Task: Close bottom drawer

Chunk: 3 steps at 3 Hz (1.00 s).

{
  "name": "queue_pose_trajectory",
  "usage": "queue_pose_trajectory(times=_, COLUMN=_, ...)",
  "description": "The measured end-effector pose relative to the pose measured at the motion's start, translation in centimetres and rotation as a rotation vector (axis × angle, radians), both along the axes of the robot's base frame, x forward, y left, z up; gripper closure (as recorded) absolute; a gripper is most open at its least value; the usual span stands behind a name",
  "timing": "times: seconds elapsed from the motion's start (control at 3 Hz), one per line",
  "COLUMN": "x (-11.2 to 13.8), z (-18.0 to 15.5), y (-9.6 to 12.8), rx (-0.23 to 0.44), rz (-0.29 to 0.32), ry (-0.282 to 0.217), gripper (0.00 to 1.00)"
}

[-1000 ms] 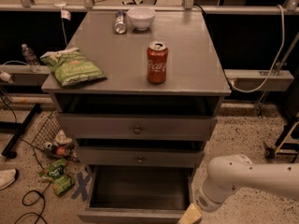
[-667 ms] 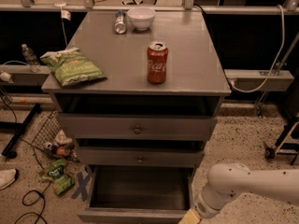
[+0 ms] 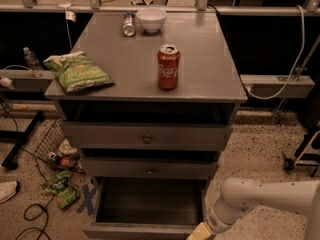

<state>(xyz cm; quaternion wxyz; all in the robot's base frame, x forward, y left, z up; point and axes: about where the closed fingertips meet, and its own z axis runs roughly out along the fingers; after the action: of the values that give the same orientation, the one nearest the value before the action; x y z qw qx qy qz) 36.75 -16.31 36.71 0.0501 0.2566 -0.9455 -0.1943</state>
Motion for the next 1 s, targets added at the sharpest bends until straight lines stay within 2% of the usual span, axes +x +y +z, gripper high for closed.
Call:
queue_pose_trajectory(times=0.33, x=0.69, z=-4.77, y=0.51, rx=0.027, rz=-0.066, ry=0.053, gripper=0.0)
queue_pose_trajectory(times=1.0, x=0.5, z=-5.75, y=0.36, rx=0.008, rz=-0.082, ry=0.06, gripper=0.0)
